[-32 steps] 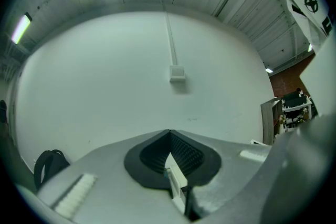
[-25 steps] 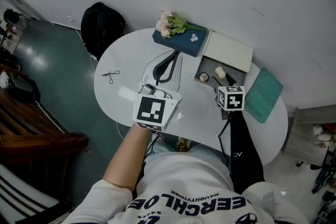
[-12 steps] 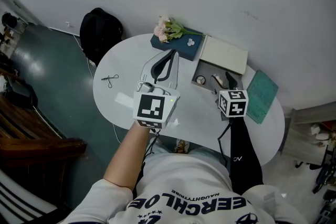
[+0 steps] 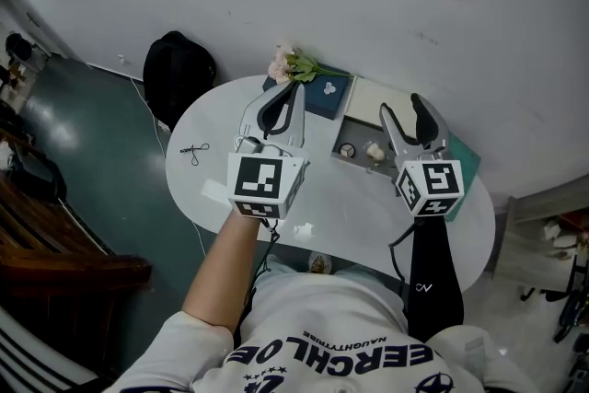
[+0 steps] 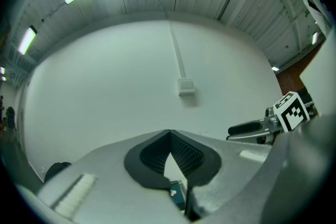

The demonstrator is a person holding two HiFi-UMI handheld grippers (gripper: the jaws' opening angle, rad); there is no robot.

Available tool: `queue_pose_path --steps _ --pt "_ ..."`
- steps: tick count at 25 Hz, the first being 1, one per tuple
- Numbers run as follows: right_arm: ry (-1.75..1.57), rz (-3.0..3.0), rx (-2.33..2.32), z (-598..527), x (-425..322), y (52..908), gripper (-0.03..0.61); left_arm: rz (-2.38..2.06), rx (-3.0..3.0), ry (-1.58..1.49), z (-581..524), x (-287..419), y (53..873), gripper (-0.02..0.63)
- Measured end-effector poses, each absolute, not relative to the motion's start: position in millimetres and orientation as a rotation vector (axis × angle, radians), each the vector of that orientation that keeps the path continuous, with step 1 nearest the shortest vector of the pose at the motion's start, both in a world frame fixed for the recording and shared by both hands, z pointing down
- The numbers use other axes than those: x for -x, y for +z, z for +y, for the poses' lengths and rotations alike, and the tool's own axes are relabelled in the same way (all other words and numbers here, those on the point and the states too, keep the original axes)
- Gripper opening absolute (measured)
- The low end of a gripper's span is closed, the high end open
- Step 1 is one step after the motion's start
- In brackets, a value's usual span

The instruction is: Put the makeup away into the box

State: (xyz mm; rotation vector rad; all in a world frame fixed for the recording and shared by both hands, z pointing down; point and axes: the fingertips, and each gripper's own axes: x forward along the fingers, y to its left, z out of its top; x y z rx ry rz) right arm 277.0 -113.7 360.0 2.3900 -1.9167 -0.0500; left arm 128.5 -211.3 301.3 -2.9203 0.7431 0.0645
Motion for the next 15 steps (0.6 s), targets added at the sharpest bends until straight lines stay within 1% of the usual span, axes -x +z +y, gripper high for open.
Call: queue_pose_path --steps 5,10,15 --pt "-0.212 -1.972 -2.421 -105 -264 317 0.267 0.723 2.936 0.091 -210 -128 291 0.006" --pt "-0.198 -1.998 -2.379 -113 -263 324 0.265 0.739 2.937 0.091 -214 -124 291 0.006" --pt "-0.129 -2.082 -2.293 -144 -239 341 0.264 0.759 2.904 0.100 -227 -101 292 0.006"
